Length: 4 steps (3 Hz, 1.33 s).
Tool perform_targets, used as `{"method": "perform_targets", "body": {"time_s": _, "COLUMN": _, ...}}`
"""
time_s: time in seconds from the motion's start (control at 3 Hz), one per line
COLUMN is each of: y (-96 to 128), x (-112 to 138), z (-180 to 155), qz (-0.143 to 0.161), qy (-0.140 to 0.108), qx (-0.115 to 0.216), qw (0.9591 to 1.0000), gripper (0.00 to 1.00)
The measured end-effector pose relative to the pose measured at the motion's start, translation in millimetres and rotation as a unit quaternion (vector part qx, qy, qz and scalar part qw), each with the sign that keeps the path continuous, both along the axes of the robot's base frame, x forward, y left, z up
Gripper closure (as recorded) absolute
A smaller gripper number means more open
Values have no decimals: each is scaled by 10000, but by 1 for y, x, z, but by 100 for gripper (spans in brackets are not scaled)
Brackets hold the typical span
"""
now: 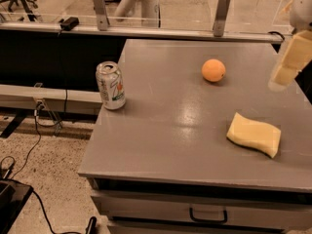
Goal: Move orange near 7up can
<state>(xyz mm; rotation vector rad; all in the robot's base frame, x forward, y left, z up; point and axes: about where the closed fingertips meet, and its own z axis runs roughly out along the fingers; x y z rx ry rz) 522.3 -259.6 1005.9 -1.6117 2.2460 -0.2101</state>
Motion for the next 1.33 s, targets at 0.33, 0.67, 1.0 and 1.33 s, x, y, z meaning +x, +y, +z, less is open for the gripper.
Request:
{"method": "perform_targets", "body": {"time_s": 0.33, "y": -12, "x": 46, "z": 6, "qz": -126, "qy": -137, "qx": 284, "qw": 9994, "gripper": 0}}
{"method": "perform_targets", "body": {"time_s": 0.67, "y": -9, "x": 86, "z": 8, "qz": -101, "qy": -412, "qx": 931, "qw": 9948, "gripper": 0}}
{"method": "perform_targets", "body": {"time_s": 1.0, "y": 2, "x": 114, "z": 0, "qz": -88, "qy": -634, "qx": 1705, "qw": 9833, "gripper": 0}}
{"method": "perform_targets", "body": {"time_s": 1.33, "y": 6, "x": 136, "z": -25, "qz": -231, "qy": -696, "qx": 2251, "qw": 9716, "gripper": 0}}
